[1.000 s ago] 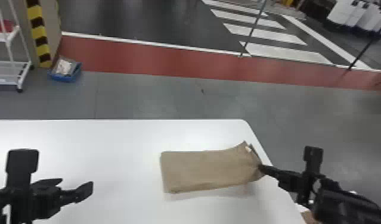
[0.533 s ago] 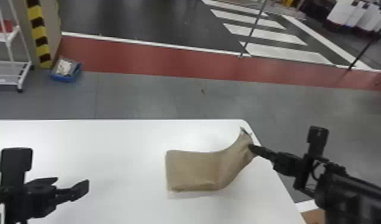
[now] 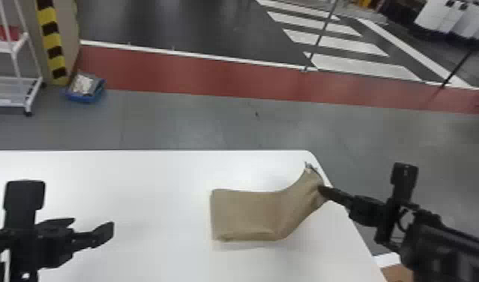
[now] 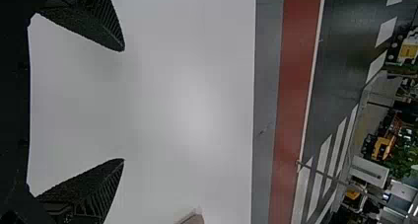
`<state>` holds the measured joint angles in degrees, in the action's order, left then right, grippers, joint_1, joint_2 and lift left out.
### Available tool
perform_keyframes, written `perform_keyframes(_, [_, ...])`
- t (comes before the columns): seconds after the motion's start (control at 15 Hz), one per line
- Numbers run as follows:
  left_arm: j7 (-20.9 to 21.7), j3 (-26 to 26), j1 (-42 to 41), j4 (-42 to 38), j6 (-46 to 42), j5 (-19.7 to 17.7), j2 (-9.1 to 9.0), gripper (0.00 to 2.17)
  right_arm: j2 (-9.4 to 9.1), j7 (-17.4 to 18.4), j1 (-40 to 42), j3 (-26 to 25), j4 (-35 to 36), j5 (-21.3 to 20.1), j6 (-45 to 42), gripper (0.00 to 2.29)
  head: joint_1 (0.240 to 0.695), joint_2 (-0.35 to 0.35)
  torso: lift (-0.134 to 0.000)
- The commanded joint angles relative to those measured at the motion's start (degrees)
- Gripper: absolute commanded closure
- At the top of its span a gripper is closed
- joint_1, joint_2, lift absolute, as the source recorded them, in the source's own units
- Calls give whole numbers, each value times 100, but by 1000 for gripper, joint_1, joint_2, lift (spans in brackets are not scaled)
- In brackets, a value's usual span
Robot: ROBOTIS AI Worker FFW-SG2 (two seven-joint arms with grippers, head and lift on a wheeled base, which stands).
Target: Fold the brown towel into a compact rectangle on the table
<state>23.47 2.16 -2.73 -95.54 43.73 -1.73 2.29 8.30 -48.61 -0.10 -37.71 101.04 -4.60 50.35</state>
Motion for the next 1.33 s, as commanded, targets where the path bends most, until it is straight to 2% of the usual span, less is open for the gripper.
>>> perform_keyframes(0.0, [0, 30, 27, 62, 0, 6, 0, 83, 58, -52, 124, -255, -190, -15, -328, 1480, 695, -350, 0])
perform_keyframes(0.13, [-9, 21, 35, 97, -18, 14, 0, 83, 181, -61, 247, -413, -533, -103, -714, 1460, 695, -350, 0])
perform_keyframes(0.2, [-9, 21, 35, 106, -18, 14, 0, 83, 304, -70, 361, -431, -735, -138, -855, 1109, 695, -350, 0])
perform_keyframes(0.27, [-9, 30, 44, 106, -18, 14, 0, 83, 383, -61, 396, -501, -902, -129, -925, 414, 695, -350, 0])
perform_keyframes(0.33, [-9, 47, 44, 106, -18, 23, 0, 83, 418, -61, 396, -624, -1052, -129, -925, -1, 695, -350, 0])
perform_keyframes(0.67, [-9, 117, 44, 115, -18, 41, -9, 83, 541, -26, 423, -791, -1368, -138, -1066, 33, 695, -350, 0])
perform_keyframes(0.87, [0, 109, 9, 115, -53, 32, 0, 83, 673, 88, 229, -624, -2018, -437, -1646, 43, 695, -350, 0])
perform_keyframes(0.93, [0, 109, -9, 124, -70, 32, 0, 83, 770, 220, 159, -518, -2317, -507, -1857, 49, 695, -350, 0])
perform_keyframes(1.07, [9, 109, -17, 150, -88, 32, 0, 83, 911, 369, -8, -378, -2845, -507, -2191, 56, 695, -350, 0])
perform_keyframes(1.27, [26, 109, -26, 150, -105, 32, 0, 83, 1016, 563, -166, -132, -3319, -613, -2525, 60, 695, -350, 0])
